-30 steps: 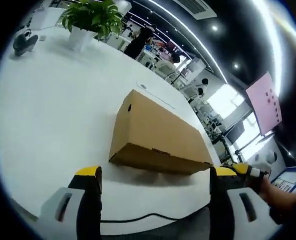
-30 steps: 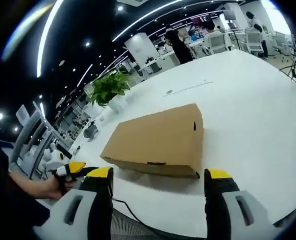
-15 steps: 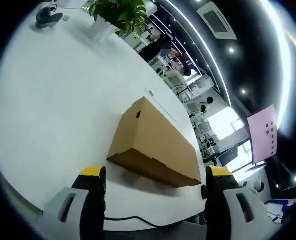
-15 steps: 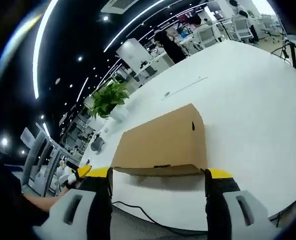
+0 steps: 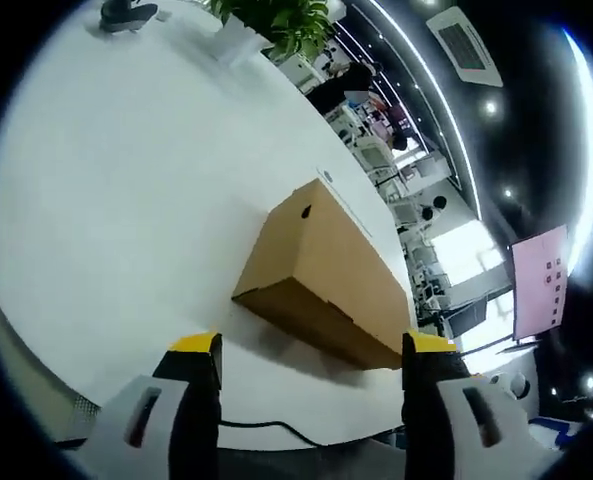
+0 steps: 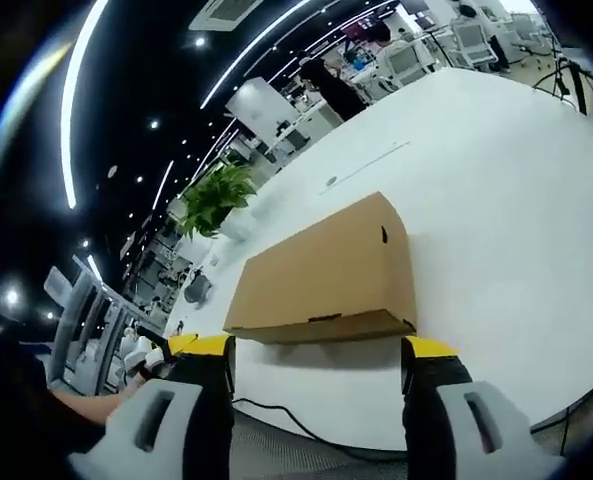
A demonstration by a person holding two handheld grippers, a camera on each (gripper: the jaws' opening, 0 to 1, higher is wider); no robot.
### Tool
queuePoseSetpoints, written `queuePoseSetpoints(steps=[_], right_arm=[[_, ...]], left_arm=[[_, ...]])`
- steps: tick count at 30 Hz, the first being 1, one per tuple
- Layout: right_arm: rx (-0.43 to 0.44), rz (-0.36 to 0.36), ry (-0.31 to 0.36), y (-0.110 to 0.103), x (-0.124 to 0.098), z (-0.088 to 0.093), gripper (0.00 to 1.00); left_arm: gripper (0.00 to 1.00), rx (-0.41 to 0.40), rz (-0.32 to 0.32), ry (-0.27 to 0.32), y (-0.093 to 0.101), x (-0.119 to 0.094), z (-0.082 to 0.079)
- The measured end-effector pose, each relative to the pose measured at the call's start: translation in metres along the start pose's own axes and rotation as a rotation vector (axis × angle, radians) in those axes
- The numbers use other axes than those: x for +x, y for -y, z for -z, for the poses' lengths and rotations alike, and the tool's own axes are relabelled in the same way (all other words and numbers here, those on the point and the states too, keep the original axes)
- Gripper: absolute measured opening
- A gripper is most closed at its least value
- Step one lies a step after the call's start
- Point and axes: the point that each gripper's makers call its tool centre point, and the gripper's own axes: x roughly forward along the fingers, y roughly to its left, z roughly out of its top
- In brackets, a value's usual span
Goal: Operate the shoe box by opening the lid, removing the specified soft item, and placing it in the target area until the item is outside and the box remains undamaged.
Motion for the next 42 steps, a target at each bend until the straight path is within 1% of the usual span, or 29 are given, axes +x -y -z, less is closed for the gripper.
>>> queuePoseSetpoints(steps=[1, 3, 6, 7, 8, 10, 15, 16, 18, 19, 20, 23, 24, 28, 31, 35, 37, 38, 40, 42], right_arm=[[0.0, 0.006, -0.002, 0.001, 0.0, 0.001, 0.63], [-0.027, 0.011, 0.004, 0.002, 0.0, 0.001, 0.62], [-0.033, 0.013, -0.002, 0.003, 0.0, 0.002, 0.62], [-0.029, 0.01, -0.003, 0.002, 0.0, 0.002, 0.62], [-0.027, 0.01, -0.002, 0.002, 0.001, 0.002, 0.62], [-0.045, 0.016, 0.004, 0.004, 0.002, 0.001, 0.62], [-0.12, 0.052, 0.007, 0.011, 0.008, 0.002, 0.65], [-0.132, 0.05, 0.006, 0.01, 0.011, 0.003, 0.65], [-0.171, 0.057, 0.004, 0.011, 0.014, 0.003, 0.65], [-0.205, 0.066, -0.001, 0.012, 0.018, 0.003, 0.66], [-0.223, 0.07, -0.004, 0.012, 0.02, 0.003, 0.67], [-0.272, 0.073, 0.001, 0.01, 0.029, -0.001, 0.71], [-0.274, 0.073, 0.001, 0.01, 0.032, -0.002, 0.71], [-0.252, 0.064, 0.015, 0.011, 0.041, -0.008, 0.71], [-0.248, 0.08, 0.023, 0.016, 0.046, -0.011, 0.71], [-0.23, 0.096, 0.024, 0.023, 0.051, -0.012, 0.71], [-0.22, 0.097, 0.034, 0.024, 0.055, -0.013, 0.71], [-0.214, 0.098, 0.031, 0.025, 0.056, -0.013, 0.71], [-0.199, 0.099, 0.029, 0.027, 0.062, -0.013, 0.71], [-0.188, 0.096, 0.027, 0.027, 0.067, -0.013, 0.71]], left_arm=[[0.7, 0.027, -0.017, -0.013, -0.001, 0.001, 0.001], [0.7, 0.045, -0.011, -0.002, 0.002, 0.001, 0.0], [0.71, 0.22, -0.055, 0.0, -0.002, 0.0, -0.003], [0.71, 0.23, -0.051, -0.004, 0.0, 0.001, -0.002], [0.71, 0.199, -0.033, -0.014, 0.003, 0.002, 0.0], [0.71, 0.197, -0.026, -0.021, 0.003, 0.003, 0.001], [0.7, 0.321, -0.068, 0.009, -0.004, 0.009, -0.007], [0.69, 0.326, -0.067, 0.013, -0.003, 0.011, -0.008], [0.68, 0.37, -0.074, 0.008, -0.004, 0.015, -0.009], [0.68, 0.42, -0.083, 0.007, -0.005, 0.017, -0.01], [0.68, 0.444, -0.087, 0.002, -0.006, 0.019, -0.009], [0.69, 0.455, -0.074, 0.005, -0.003, 0.024, -0.009], [0.69, 0.456, -0.076, 0.01, -0.004, 0.027, -0.01], [0.69, 0.43, -0.076, 0.025, -0.003, 0.035, -0.014], [0.69, 0.415, -0.078, 0.027, -0.006, 0.042, -0.016], [0.69, 0.424, -0.078, 0.024, -0.003, 0.048, -0.018], [0.69, 0.402, -0.072, 0.024, -0.002, 0.052, -0.018], [0.69, 0.379, -0.068, 0.03, -0.002, 0.055, -0.019], [0.68, 0.351, -0.078, 0.028, -0.002, 0.06, -0.017], [0.68, 0.34, -0.072, 0.026, 0.0, 0.065, -0.016]])
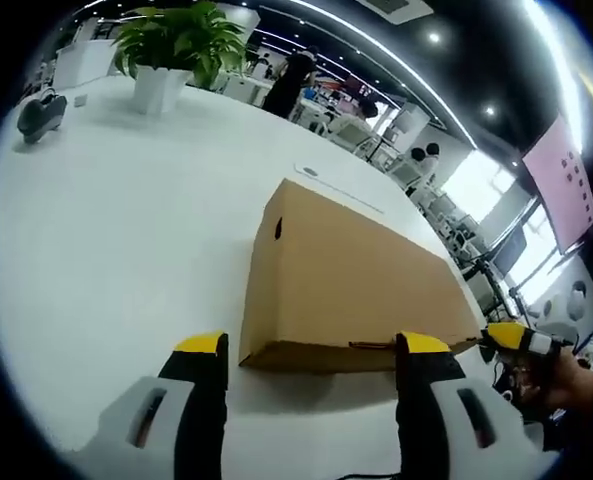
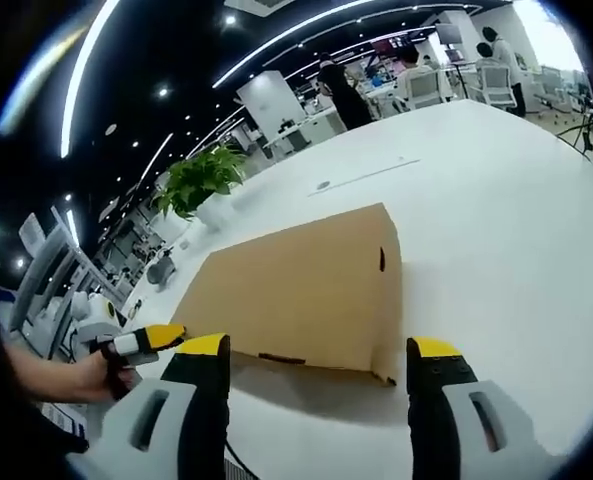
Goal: Operate the shoe box by opening the lid, removing the specified soft item, and placing it in the target area until the item is outside and the box remains undamaged.
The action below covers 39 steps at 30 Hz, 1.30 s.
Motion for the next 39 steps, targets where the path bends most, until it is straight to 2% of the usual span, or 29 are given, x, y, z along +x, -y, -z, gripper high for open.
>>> queuePoseSetpoints(steps=[7, 12, 17, 23, 39], right_arm=[[0.005, -0.004, -0.018, -0.003, 0.012, 0.004, 0.7], [0.0, 0.011, -0.042, 0.0, 0.016, 0.014, 0.7], [0.006, 0.046, -0.02, 0.006, 0.017, 0.013, 0.65], [0.011, 0.044, -0.009, 0.005, 0.018, 0.012, 0.65], [0.018, 0.074, -0.021, 0.001, 0.013, 0.008, 0.64]], left_arm=[[0.68, -0.005, -0.003, 0.002, 0.005, 0.008, -0.002], [0.68, -0.006, -0.005, -0.004, 0.009, 0.013, -0.004], [0.69, -0.011, -0.017, 0.001, 0.008, 0.013, -0.003], [0.69, -0.015, -0.024, 0.018, 0.008, 0.013, -0.003], [0.69, -0.027, -0.047, 0.003, 0.011, 0.011, -0.006]])
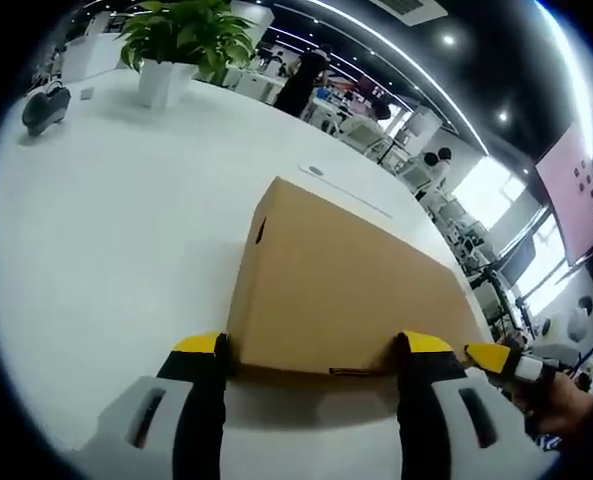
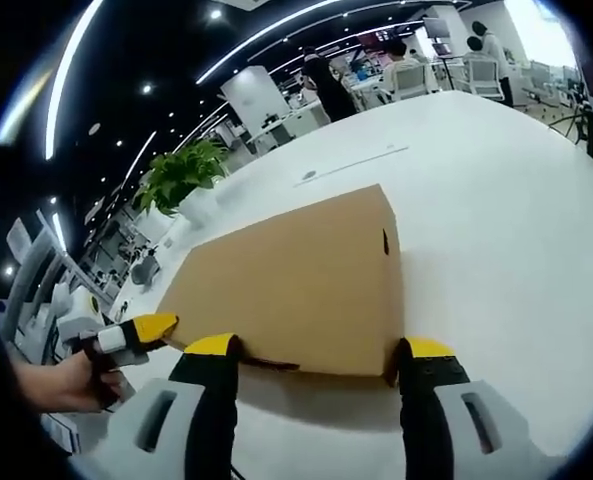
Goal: Operate the shoe box by opening the lid, removing the specified soft item, and placing it in the target area until the item is outside and the box remains undamaged.
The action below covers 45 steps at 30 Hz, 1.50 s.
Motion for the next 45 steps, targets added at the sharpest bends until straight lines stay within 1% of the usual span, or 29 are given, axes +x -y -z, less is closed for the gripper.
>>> queuePoseSetpoints(steps=[6, 10, 14, 18, 22, 26, 31, 35, 37, 39, 45], right_arm=[[0.023, 0.014, -0.003, -0.002, -0.003, -0.005, 0.63], [0.048, 0.02, -0.01, -0.004, -0.006, -0.01, 0.63], [0.066, 0.03, -0.024, -0.008, -0.011, -0.016, 0.63], [0.076, 0.044, -0.01, -0.011, -0.014, -0.022, 0.63], [0.095, 0.056, -0.009, -0.014, -0.017, -0.027, 0.64], [0.119, 0.076, -0.014, -0.017, -0.021, -0.034, 0.64], [0.149, 0.101, -0.009, -0.02, -0.027, -0.044, 0.63], [0.164, 0.115, 0.007, -0.023, -0.032, -0.052, 0.63], [0.174, 0.12, 0.011, -0.023, -0.031, -0.054, 0.63], [0.174, 0.121, 0.007, -0.023, -0.031, -0.054, 0.63], [0.167, 0.116, 0.012, -0.022, -0.03, -0.051, 0.63]], left_arm=[[0.69, -0.007, -0.021, 0.002, 0.003, -0.004, -0.004], [0.7, -0.007, -0.061, 0.01, 0.009, -0.009, -0.011], [0.7, -0.011, -0.079, 0.007, 0.011, -0.013, -0.017], [0.69, -0.024, -0.092, -0.001, 0.014, -0.017, -0.022], [0.69, -0.02, -0.103, -0.001, 0.017, -0.021, -0.027], [0.69, -0.023, -0.115, 0.008, 0.021, -0.026, -0.035], [0.68, -0.022, -0.13, 0.041, 0.027, -0.033, -0.045], [0.67, 0.0, -0.133, 0.054, 0.032, -0.036, -0.054], [0.67, 0.026, -0.132, 0.063, 0.034, -0.037, -0.058], [0.66, 0.042, -0.131, 0.057, 0.034, -0.036, -0.058], [0.66, 0.041, -0.126, 0.049, 0.032, -0.035, -0.055]])
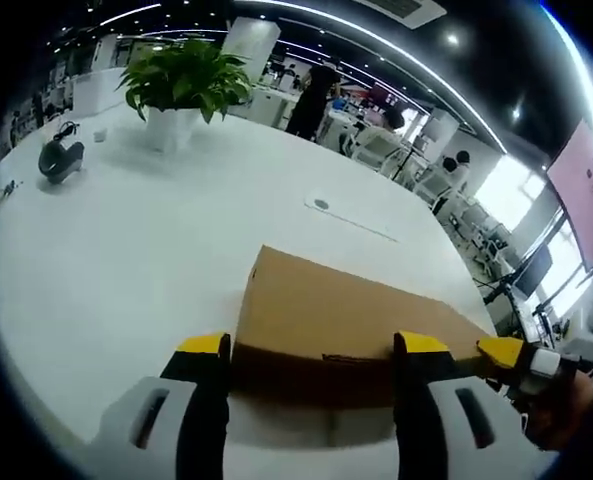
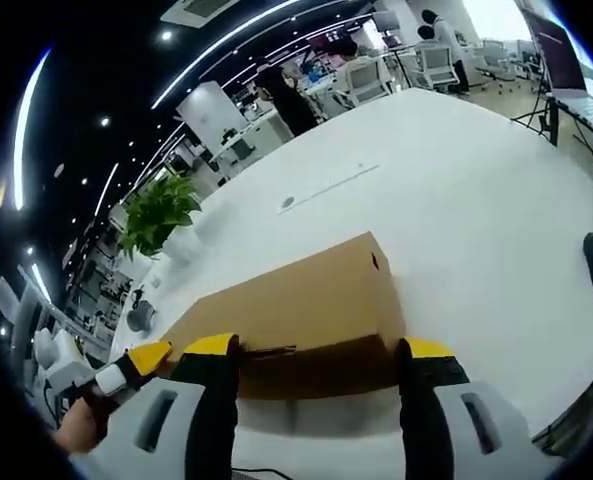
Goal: Operate the shoe box by opening the lid, removing the specified soft item, and placing it in the target area until the item is outside and the box remains undamaged.
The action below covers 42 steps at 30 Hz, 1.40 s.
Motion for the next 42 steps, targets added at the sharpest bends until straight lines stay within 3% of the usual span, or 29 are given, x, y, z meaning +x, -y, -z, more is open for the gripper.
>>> queuePoseSetpoints(steps=[11, 14, 19, 22, 27, 34, 42], right_arm=[[-0.116, -0.076, 0.043, -0.011, -0.003, -0.001, 0.73], [-0.286, -0.072, 0.051, -0.011, -0.003, -0.002, 0.71], [-0.46, -0.058, 0.055, -0.012, -0.005, 0.001, 0.71], [-0.453, -0.067, 0.066, -0.013, -0.005, 0.002, 0.71], [-0.525, -0.07, 0.092, -0.011, -0.005, 0.003, 0.69], [-0.508, 0.024, 0.178, 0.003, -0.004, -0.017, 0.49], [-0.54, 0.049, 0.188, 0.002, 0.004, -0.019, 0.48]], left_arm=[[0.67, 0.019, 0.077, 0.055, 0.006, -0.005, -0.004], [0.7, 0.009, 0.105, 0.093, 0.012, -0.008, -0.012], [0.7, -0.001, 0.116, 0.128, 0.016, -0.011, -0.022], [0.7, -0.007, 0.12, 0.137, 0.016, -0.012, -0.026], [0.69, -0.024, 0.118, 0.149, 0.018, -0.013, -0.033], [0.65, 0.005, 0.116, 0.15, 0.018, -0.013, -0.036], [0.64, 0.032, 0.134, 0.162, 0.021, -0.014, -0.041]])
